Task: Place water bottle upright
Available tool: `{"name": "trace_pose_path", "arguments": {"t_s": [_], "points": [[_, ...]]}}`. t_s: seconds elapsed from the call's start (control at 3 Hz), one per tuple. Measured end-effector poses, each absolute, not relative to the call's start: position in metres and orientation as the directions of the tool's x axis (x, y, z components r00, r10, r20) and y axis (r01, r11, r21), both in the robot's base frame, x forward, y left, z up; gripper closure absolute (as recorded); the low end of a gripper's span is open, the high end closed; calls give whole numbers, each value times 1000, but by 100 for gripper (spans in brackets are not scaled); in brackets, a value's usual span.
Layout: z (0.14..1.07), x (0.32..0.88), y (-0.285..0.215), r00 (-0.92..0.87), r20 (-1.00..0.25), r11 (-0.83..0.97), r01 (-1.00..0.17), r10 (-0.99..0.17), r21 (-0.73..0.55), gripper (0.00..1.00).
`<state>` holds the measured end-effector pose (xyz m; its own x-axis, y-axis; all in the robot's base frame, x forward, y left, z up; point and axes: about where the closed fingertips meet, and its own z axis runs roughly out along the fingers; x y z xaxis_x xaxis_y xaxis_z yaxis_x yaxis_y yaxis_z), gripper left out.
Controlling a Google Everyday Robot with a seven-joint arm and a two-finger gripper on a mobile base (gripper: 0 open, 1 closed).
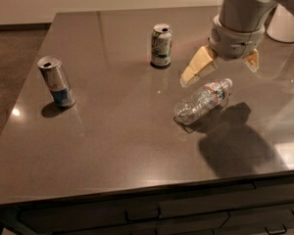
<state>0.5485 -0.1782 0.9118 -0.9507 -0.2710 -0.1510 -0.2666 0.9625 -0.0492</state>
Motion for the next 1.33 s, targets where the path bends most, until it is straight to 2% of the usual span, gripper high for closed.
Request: {"name": "trace_pose_path", "arguments": {"t_s": [0.33, 1.0, 1.33], "points": [[903, 553, -176, -983, -110, 989, -147, -148, -19, 0], [888, 551, -184, -968, -31, 968, 250, 250, 28, 0], [872, 545, -184, -916, 21, 916, 401, 400, 33, 0]]}}
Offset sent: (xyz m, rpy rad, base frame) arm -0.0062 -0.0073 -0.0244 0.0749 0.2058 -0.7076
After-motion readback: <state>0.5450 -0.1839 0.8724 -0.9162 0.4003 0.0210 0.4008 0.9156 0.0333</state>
